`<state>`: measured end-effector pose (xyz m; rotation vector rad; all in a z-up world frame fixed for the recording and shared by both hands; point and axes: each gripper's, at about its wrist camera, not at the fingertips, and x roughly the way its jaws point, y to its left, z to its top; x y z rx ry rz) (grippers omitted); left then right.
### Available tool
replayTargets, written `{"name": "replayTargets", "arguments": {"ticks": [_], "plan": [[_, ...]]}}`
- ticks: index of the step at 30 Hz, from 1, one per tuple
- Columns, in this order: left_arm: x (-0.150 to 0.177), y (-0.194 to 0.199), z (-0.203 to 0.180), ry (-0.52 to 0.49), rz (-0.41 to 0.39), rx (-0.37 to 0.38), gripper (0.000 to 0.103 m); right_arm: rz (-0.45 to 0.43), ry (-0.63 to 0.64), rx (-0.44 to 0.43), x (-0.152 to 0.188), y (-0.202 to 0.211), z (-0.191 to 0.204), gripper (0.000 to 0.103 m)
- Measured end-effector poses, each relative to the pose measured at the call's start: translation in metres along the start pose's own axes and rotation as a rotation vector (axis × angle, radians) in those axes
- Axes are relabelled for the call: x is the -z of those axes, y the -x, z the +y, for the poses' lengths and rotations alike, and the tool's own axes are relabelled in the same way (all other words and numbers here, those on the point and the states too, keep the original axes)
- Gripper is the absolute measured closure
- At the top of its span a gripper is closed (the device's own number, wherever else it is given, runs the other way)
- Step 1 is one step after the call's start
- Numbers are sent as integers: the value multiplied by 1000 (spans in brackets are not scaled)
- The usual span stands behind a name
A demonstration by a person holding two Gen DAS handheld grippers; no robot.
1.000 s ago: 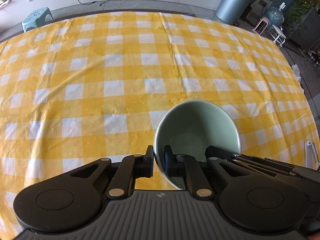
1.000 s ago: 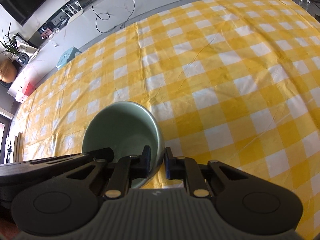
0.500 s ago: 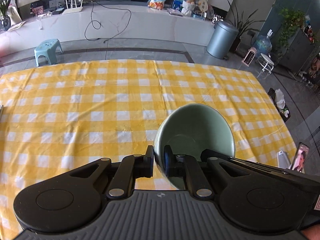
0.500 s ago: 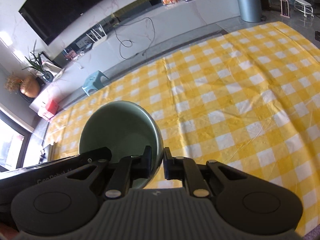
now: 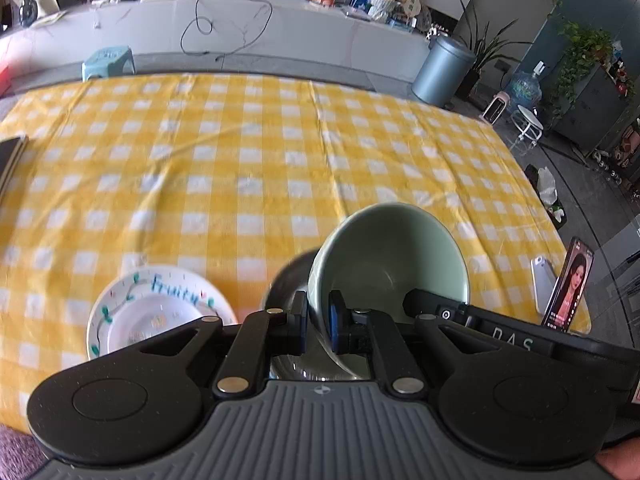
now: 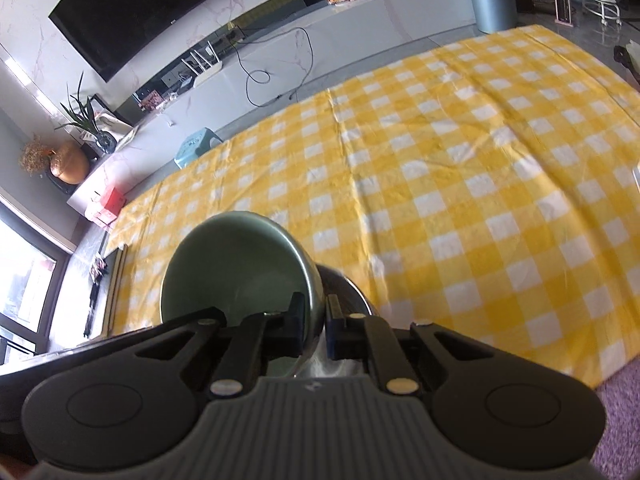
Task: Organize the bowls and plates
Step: 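Carry the green bowl with both grippers and lower it into the orange bowl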
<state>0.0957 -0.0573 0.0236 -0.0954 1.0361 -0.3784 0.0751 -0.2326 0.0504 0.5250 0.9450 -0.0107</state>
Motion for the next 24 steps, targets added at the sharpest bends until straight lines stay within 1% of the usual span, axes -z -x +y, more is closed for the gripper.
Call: {"name": "replayTargets", "arguments": {"ticks": [5,8,17,21,24], "plan": [[14,-9,6,25,50,-8,91,27,11,22,11,-6,-4,96],[19,-12,8,29,65,-12,91,47,13,27,14,-12,-6,96],[23,-17,9,17,76,-12,89,73,29,51,17,-26,-8,98],[22,-18,7,8,74,-20,88,68,57,69,17,-28,-5,98],[21,-17,7,5,68,-25,88,65,101,86,17,-30,1,98]]}}
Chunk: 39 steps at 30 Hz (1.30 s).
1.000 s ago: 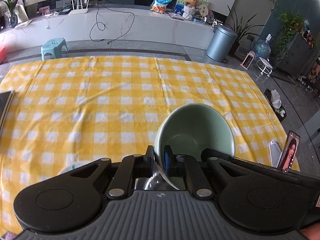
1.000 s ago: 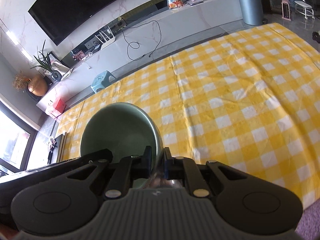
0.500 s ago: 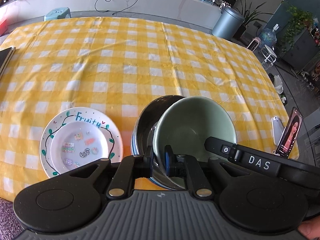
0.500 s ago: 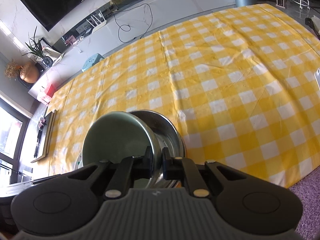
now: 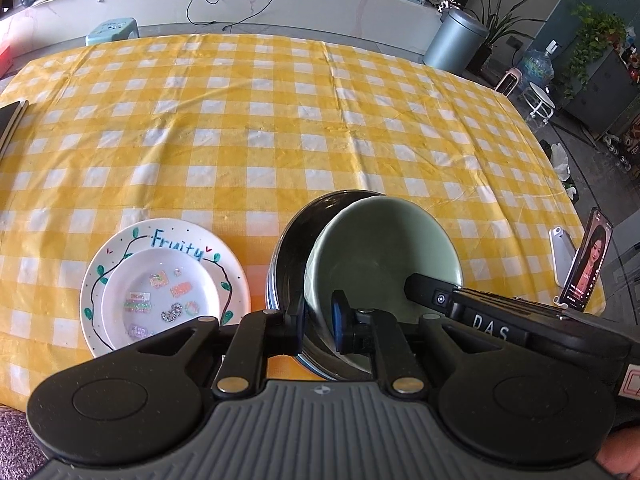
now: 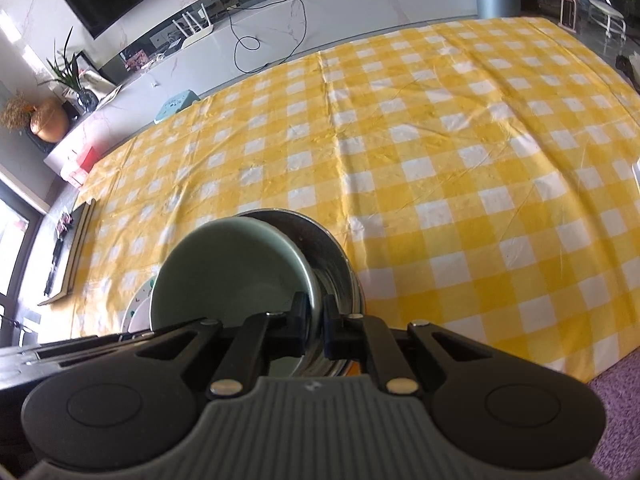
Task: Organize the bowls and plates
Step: 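Carry the green bowl with both grippers and lower it into the orange bowl, then open both grippers to release the green bowl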
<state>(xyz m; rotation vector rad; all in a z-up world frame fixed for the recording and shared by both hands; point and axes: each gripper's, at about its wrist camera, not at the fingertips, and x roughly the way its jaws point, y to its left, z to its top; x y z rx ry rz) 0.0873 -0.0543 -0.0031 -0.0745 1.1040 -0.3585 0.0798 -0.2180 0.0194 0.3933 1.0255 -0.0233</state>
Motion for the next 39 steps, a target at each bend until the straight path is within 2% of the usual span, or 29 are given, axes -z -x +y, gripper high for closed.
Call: {"name": "replayTargets", "arguments": {"ticks": [10,28,35,39], "plan": [[3,-3,-11,-80,-4,-59,88,-3,185,90,-1,-5,16,97],[-1,2,-10,-86,-24,-67,88,28,193,53,-6,-7,11,95],[-6,14,-2,-53,-82,-77,87,-21,201,45,-9,5,15,81],[-5,20,4,-28,-107,-65,81,-28,200,41,-7,7,16,76]]}}
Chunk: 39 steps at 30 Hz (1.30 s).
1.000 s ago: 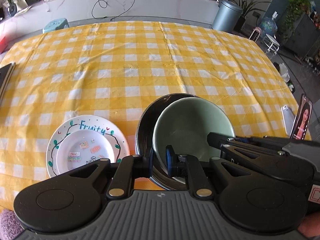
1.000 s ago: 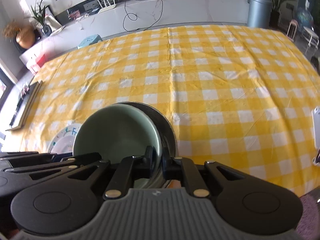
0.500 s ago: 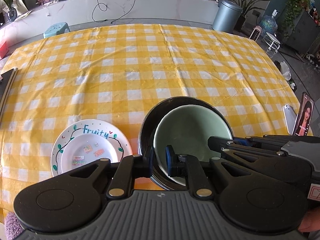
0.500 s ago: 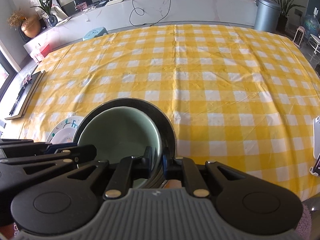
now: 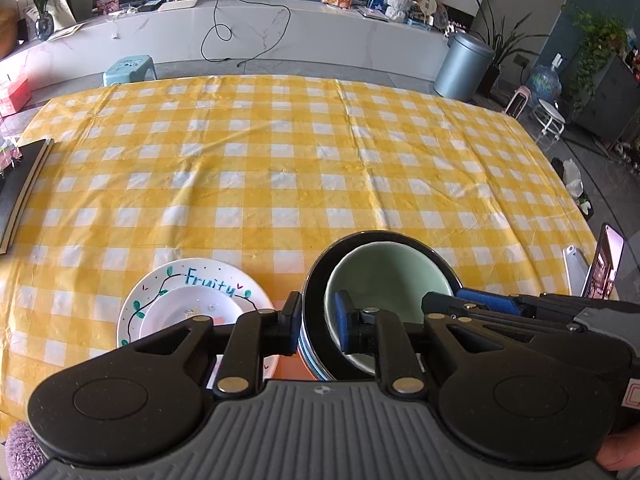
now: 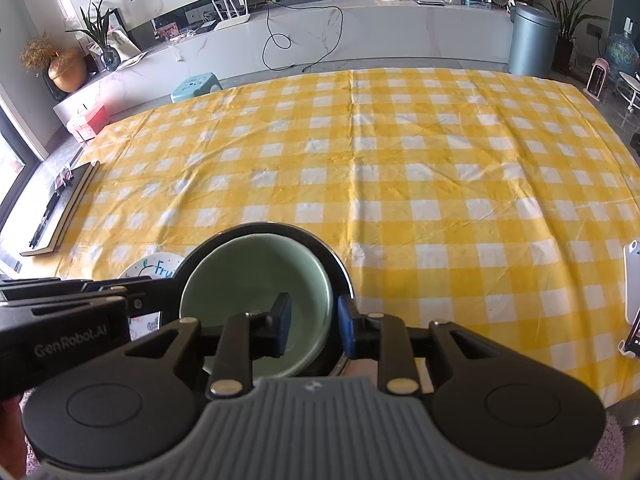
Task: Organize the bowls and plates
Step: 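Open both grippers to release the green bowl, then close both grippers on the rim of the nested bowl stack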
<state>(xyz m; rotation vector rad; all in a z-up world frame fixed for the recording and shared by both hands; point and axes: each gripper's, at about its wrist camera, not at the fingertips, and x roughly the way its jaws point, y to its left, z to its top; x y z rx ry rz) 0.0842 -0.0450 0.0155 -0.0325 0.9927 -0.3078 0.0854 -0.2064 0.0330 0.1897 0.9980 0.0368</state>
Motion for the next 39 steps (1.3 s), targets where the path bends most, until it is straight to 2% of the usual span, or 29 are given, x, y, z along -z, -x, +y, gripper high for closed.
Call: {"name": "replayTargets", "arguments": {"ticks": [2,7,12,15,19,25,31,35,39], "plan": [[2,3,1,3,-14,2,81,-6,-1,-9,2,1,1,71],[5,13,2,-1,-56,17,67,-30,1,-17,5,8,3,62],[9,21,5,4,-111,19,44,-79,-24,-22,7,16,-1,49],[14,21,12,34,-142,32,37,-104,-78,-33,10,18,-11,39],[22,17,23,110,-174,63,31,-122,-202,-29,16,14,-29,36],[30,6,36,191,-170,72,30,-109,-330,-25,27,2,-49,35],[35,-8,44,276,-137,138,30,-49,-399,-106,32,-15,-55,35],[38,-19,44,311,-105,125,30,-24,-423,-147,33,-25,-56,35],[39,-30,46,354,-72,152,29,17,-491,-193,37,-37,-66,35]]}}
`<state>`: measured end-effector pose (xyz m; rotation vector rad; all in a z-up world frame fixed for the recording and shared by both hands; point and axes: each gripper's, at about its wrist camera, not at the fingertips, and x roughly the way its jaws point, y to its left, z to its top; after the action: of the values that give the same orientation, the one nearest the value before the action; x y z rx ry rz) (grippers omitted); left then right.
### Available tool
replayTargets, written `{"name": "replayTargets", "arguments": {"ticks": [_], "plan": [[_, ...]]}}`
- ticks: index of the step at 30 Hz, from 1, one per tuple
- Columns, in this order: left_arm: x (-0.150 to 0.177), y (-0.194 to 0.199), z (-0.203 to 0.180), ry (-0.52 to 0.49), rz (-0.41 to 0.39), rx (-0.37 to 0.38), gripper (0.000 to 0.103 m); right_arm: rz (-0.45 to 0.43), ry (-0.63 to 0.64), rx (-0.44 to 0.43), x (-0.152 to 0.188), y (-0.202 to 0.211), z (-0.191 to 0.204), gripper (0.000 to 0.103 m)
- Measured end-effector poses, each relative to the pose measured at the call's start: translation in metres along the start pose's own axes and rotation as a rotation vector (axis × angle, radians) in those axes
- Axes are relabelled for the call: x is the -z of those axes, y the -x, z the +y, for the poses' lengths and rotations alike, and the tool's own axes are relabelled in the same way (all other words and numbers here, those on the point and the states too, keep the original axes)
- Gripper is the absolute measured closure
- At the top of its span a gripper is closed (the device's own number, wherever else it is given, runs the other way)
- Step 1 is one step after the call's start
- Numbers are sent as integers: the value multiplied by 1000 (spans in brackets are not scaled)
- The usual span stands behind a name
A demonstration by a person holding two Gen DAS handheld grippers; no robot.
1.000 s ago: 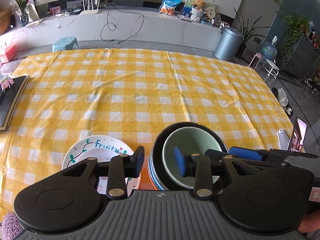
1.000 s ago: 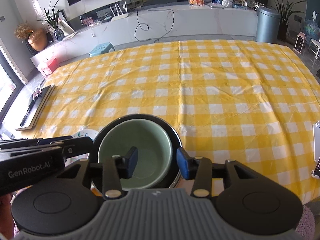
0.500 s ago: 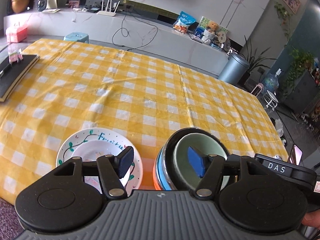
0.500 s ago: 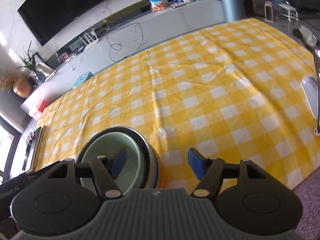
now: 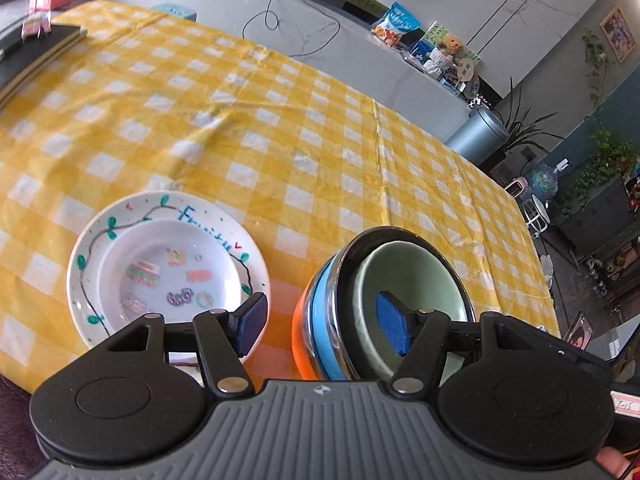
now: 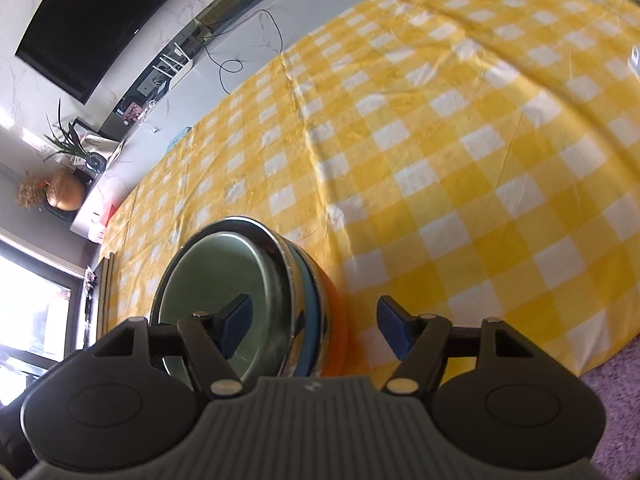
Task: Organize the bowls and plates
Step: 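Close both grippers on the rim of the nested bowl stack, then lift the nested bowls with both grippers and carry them toward the Fruity plate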
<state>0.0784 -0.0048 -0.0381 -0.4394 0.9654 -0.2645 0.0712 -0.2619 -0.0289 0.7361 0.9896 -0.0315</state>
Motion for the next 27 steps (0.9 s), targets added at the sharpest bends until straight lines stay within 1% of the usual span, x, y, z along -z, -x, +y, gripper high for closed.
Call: {"name": "replayTargets", "arguments": {"ticks": [3,10,12,14,15,17,21,27], "plan": [[-1,-9,1,25,29,8,30,35,-39,-8,-2,-9,-9,35],[0,-26,1,76,110,30,32,75,-92,-57,-5,-18,-16,35],[0,-30,0,73,134,20,35,83,-96,-65,-6,-20,-16,38],[0,-34,0,72,158,-1,38,90,-94,-66,-7,-21,-17,39],[1,-36,0,73,168,-4,38,93,-90,-63,-8,-21,-17,41],[1,-38,1,79,177,-4,40,97,-87,-63,-9,-22,-17,42],[1,-40,0,81,186,-3,45,105,-89,-76,-9,-22,-17,47],[0,-40,-3,69,189,-12,46,118,-106,-92,-10,-23,-17,52]]}}
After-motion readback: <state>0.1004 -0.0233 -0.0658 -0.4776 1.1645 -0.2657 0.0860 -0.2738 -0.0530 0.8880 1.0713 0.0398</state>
